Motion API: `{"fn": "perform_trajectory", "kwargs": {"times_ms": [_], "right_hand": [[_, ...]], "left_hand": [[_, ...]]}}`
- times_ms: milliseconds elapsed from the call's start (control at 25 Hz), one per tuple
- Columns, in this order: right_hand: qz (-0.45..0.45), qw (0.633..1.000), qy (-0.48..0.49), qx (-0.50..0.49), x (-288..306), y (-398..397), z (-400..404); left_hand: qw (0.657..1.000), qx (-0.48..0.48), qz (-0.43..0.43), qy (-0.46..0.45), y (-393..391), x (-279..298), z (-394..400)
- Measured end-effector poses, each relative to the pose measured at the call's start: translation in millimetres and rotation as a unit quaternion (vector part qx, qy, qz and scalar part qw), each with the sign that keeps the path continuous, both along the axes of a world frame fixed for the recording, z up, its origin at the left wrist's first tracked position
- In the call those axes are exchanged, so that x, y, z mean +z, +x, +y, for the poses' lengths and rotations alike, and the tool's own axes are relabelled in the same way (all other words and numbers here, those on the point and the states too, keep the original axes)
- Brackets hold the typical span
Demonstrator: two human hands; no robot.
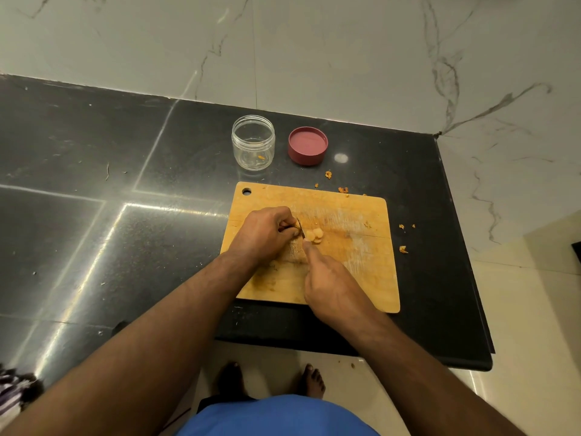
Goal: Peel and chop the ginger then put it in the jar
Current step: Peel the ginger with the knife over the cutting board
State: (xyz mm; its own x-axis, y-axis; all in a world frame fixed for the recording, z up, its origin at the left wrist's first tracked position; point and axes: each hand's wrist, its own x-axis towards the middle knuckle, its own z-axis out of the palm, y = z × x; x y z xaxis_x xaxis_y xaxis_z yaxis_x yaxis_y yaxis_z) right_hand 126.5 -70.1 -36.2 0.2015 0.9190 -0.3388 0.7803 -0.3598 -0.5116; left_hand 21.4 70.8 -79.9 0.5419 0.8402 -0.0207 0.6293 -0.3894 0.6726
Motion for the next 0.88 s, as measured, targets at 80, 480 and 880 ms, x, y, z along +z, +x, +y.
{"fn": "perform_trajectory", "kwargs": {"times_ms": [80,480,880], "right_hand": [[0.011,1.0,-0.006,-0.007,0,-3,-15],[0.051,0.998,0.012,-0.037,-5,8,-35],[0.029,0.992,0.044,-0.114,-2,60,-50]], "left_hand": [[1.0,0.001,-0.001,-0.001,-1,0,0],[0.999,0.006,0.016,-0.046,4,5,6],[0.976,0.072,-0.098,-0.18,-11,16,22]]}}
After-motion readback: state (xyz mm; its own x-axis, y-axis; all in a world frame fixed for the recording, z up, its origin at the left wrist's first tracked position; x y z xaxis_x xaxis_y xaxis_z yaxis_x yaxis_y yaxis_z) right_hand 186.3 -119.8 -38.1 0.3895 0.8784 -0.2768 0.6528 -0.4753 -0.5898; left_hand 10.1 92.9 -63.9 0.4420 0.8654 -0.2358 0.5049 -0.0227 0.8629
